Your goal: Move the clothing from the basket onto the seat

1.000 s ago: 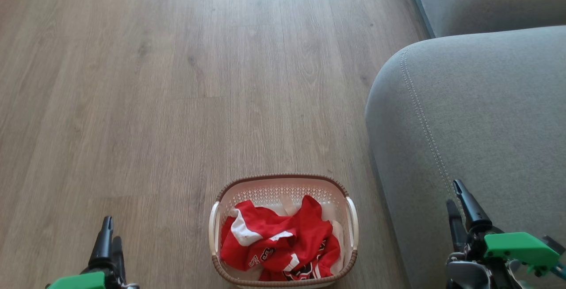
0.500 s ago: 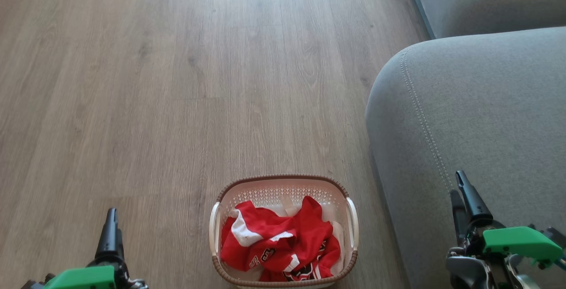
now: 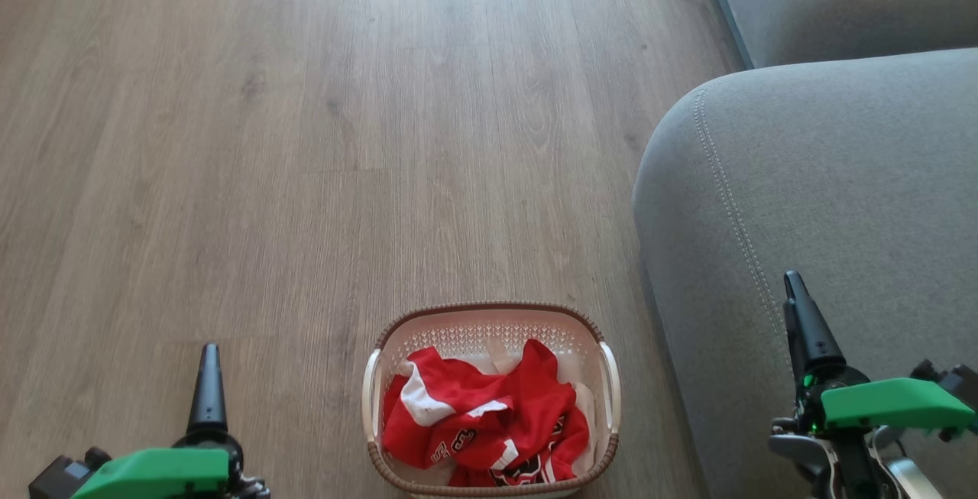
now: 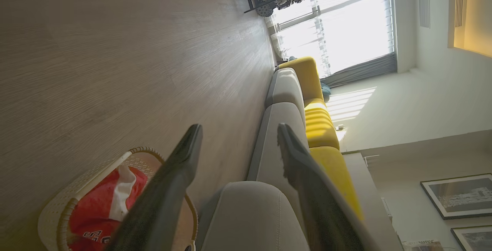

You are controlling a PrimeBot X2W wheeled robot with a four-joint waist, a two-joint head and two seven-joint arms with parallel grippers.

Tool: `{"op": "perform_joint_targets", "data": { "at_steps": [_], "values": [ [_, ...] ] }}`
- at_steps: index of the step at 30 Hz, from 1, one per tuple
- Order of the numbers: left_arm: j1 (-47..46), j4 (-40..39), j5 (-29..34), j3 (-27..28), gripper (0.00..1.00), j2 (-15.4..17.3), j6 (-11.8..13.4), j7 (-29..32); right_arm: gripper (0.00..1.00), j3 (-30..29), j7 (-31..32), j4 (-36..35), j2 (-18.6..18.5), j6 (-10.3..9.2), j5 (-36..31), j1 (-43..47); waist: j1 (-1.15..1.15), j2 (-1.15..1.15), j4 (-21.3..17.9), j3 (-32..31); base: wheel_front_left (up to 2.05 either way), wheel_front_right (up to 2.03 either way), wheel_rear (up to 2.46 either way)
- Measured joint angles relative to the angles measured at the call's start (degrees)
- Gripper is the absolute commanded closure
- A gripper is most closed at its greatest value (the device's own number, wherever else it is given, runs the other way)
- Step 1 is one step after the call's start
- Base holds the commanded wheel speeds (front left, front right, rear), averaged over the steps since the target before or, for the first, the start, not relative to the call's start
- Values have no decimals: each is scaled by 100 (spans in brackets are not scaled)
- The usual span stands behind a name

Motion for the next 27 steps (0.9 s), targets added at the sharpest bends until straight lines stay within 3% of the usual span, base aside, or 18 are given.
{"op": "perform_joint_targets", "data": {
  "at_steps": [27],
  "values": [
    [74, -164, 2380, -341, 0, 12, 199, -435, 0, -367, -19, -194, 355, 1, -2700, 104, 0, 0, 12, -70, 0, 0, 0]
  ]
}}
